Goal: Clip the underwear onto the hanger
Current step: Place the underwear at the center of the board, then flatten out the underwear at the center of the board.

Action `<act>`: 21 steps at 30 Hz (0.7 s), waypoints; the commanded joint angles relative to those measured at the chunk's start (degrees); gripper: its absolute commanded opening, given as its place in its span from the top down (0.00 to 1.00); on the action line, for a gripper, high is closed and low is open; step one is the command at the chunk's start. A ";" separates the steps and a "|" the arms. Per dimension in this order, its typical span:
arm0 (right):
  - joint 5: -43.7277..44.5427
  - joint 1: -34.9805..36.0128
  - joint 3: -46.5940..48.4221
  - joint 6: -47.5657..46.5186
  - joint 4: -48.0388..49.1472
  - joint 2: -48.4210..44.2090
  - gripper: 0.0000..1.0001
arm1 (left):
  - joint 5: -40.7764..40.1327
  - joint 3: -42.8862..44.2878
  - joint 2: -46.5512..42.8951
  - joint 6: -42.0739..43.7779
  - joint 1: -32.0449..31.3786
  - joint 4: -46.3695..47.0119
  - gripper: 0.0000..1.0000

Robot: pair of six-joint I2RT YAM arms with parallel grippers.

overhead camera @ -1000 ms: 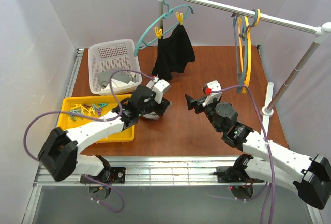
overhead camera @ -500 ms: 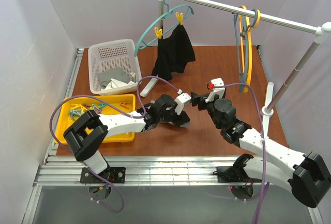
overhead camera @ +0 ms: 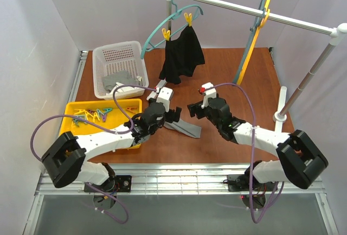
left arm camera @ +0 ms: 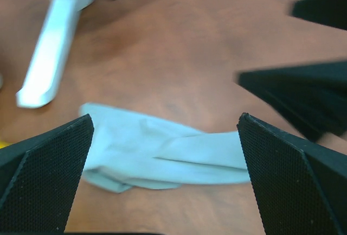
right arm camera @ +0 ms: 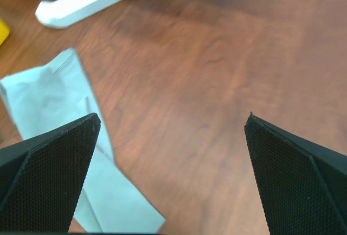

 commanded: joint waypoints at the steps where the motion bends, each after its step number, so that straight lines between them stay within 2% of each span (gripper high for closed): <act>1: -6.42 -0.03 2.79 0.52 4.34 3.64 0.02 | -10.26 -1.78 3.26 -1.62 1.60 -1.31 0.02; 5: -9.67 0.14 3.50 0.61 4.95 7.51 0.04 | -11.42 -2.92 6.07 -1.44 2.57 0.08 0.02; 13: -6.96 1.20 1.22 0.96 4.78 8.66 0.04 | -6.95 -4.94 11.35 -1.35 7.31 4.65 0.03; 21: -4.50 1.99 -2.56 4.47 3.82 10.16 0.08 | -3.16 -5.56 14.06 -0.03 8.37 9.23 0.17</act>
